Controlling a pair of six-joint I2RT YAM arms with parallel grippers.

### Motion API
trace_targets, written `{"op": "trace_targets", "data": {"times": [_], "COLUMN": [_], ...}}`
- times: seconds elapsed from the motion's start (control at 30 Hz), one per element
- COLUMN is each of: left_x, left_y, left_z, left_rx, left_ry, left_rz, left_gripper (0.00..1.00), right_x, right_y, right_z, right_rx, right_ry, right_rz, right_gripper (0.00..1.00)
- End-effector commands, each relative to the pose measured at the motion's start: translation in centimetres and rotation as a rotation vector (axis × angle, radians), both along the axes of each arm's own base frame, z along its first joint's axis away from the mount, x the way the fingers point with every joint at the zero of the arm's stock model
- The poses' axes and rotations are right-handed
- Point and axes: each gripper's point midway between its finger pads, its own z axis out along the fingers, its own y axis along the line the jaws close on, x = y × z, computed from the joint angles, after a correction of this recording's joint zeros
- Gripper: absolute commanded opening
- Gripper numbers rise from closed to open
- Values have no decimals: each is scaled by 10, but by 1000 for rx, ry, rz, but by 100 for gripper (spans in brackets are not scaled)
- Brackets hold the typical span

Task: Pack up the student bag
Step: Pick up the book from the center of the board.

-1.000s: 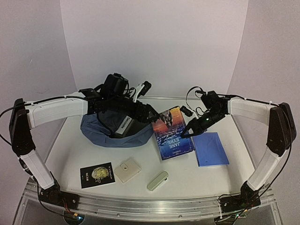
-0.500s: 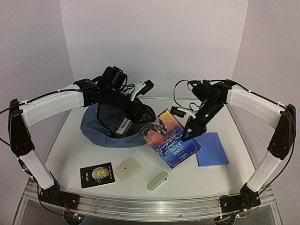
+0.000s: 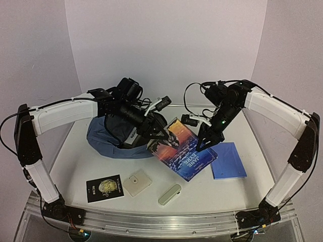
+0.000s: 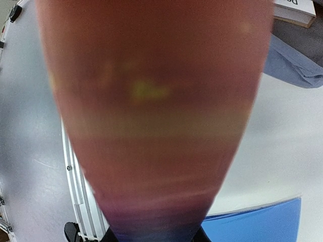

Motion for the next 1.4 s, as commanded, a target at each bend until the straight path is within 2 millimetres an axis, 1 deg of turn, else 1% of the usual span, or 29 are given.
{"op": "trace_targets", "data": {"times": [0.0, 0.07, 0.13, 0.17, 0.27, 0.3, 0.43, 0.5, 0.57, 0.6, 0.63, 0.67, 0.73, 0.77, 0.8, 0.83, 0.87, 0.9, 0.93, 1.0, 1.07, 1.1, 1.13, 1.17, 1.27, 1.37], "left_x": [-19, -23, -27, -27, -29, -28, -28, -29, -29, -29, -30, -31, -29, -26, -19, -13, -6, 2, 9, 22, 32, 36, 39, 44, 52, 55], "left_y": [-6, -6, -7, -7, -8, -8, -9, -10, -10, -10, -9, -9, -7, -5, -2, 2, 7, 13, 19, 29, 38, 42, 45, 48, 58, 67], "left_z": [16, 19, 23, 23, 25, 24, 19, 16, 16, 17, 18, 20, 25, 30, 38, 45, 51, 60, 64, 79, 92, 98, 106, 112, 129, 147], "left_rx": [-81, -99, -114, -116, -118, -116, -105, -101, -102, -104, -108, -116, -139, -158, -193, -226, -259, -300, -329, -391, -446, -468, -496, -516, -582, -657], "left_ry": [35, 42, 47, 48, 45, 45, 45, 50, 51, 47, 45, 45, 45, 53, 57, 75, 104, 110, 124, 124, 125, 123, 126, 124, 127, 134], "left_rz": [-100, -114, -124, -124, -126, -124, -125, -130, -133, -133, -136, -137, -117, -100, -76, -50, -24, 2, 33, 91, 140, 163, 190, 223, 286, 308], "left_gripper": [40, 33, 32, 34, 47, 50, 53, 49, 40, 35, 29, 20, 4, 1, 0, 0, 0, 0, 0, 0, 0, 0, 0, 0, 0, 0], "right_x": [-10, -11, -12, -13, -14, -15, -18, -18, -17, -17, -16, -16, -10, -6, 0, 7, 15, 25, 38, 67, 96, 104, 111, 115, 120, 123], "right_y": [13, 14, 16, 18, 20, 21, 21, 21, 20, 21, 22, 22, 25, 27, 28, 29, 30, 29, 26, 16, 2, -4, -6, -7, -7, -4], "right_z": [54, 57, 60, 62, 67, 68, 68, 67, 67, 67, 68, 69, 72, 74, 75, 77, 80, 88, 97, 119, 134, 137, 142, 138, 139, 131], "right_rx": [161, 172, 186, 195, 215, 220, 222, 217, 214, 214, 216, 218, 225, 230, 239, 251, 275, 316, 361, 462, 545, 569, 600, 605, 654, 683], "right_ry": [-119, -118, -113, -111, -103, -100, -94, -102, -106, -104, -100, -93, -81, -74, -61, -40, -11, 23, 67, 142, 169, 183, 150, 156, 136, 204], "right_rz": [91, 99, 104, 107, 113, 117, 132, 139, 137, 133, 129, 117, 75, 51, 15, -23, -61, -101, -150, -258, -354, -400, -426, -463, -497, -544], "right_gripper": [0, 0, 0, 0, 0, 0, 0, 0, 0, 3, 10, 15, 32, 48, 65, 78, 87, 95, 98, 98, 98, 98, 98, 98, 98, 98]}}
